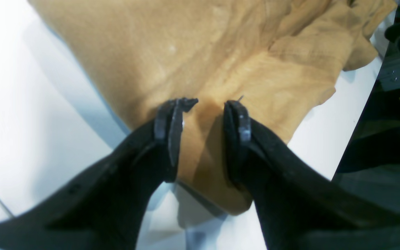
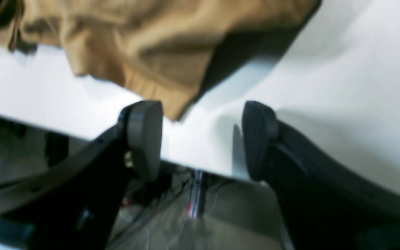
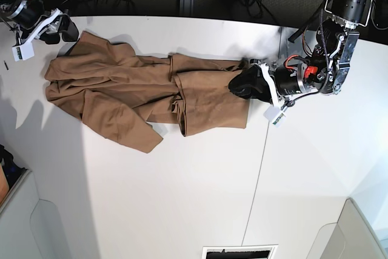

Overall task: Layout the t-shirt on the table in an organized manner, then fold the t-shirt properly
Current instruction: 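Hold with the left gripper and pull the opposite end with the right gripper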

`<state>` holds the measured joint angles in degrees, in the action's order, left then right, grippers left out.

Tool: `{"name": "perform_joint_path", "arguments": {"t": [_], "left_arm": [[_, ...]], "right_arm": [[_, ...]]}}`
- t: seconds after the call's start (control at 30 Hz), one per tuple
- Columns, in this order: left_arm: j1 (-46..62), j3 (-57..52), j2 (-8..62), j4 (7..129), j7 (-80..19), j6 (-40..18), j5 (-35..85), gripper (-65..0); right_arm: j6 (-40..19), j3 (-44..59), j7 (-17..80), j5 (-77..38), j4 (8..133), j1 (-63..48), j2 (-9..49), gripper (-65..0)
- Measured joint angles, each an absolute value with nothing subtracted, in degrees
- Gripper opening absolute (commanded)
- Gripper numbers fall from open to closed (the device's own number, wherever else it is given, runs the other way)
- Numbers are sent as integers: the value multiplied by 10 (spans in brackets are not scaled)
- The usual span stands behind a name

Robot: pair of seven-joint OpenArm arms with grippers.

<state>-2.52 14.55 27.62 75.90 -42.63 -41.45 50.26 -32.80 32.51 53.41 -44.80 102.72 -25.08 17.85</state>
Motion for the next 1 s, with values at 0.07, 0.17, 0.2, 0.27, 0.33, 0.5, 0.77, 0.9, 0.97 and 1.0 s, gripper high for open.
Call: {"name": "perform_joint_path", "arguments": {"t": [0.07,0.17,0.2,0.27,0.33,0.5,0.77,0.9,0.97,1.0], "left_arm": [[-25,145,276,759,-426,-414,503,-409],[-25,145,276,759,-426,-414,503,-409],[-25,145,276,759,-426,-414,503,-409],[-25,145,276,759,-426,-414,505,-409],[-25,145,276,759,-427,-414,506,-409],[-25,145,276,759,-427,-414,506,-409],[-25,145,276,759,-428,-414,506,-409],[-25,145,276,759,-430,-414,506,-409],[-25,145,276,759,-433,-414,506,-409],[-25,145,276,759,-433,-414,506,-409]], "right_arm": [[-326,325,535,-438,1014,-238,167,-290],[-326,325,534,-429,983,-214,148,-290],[-327,324,530,-434,972,-206,144,-290],[-328,317,528,-438,950,-190,143,-291],[-329,305,518,-442,931,-174,144,-303],[-325,269,525,-452,919,-160,144,-650],[-329,263,589,-477,967,-164,143,-650],[-330,263,592,-480,1028,-160,143,-650],[-331,263,586,-482,1036,-155,143,-650],[-331,263,583,-482,1035,-152,143,-650]]}}
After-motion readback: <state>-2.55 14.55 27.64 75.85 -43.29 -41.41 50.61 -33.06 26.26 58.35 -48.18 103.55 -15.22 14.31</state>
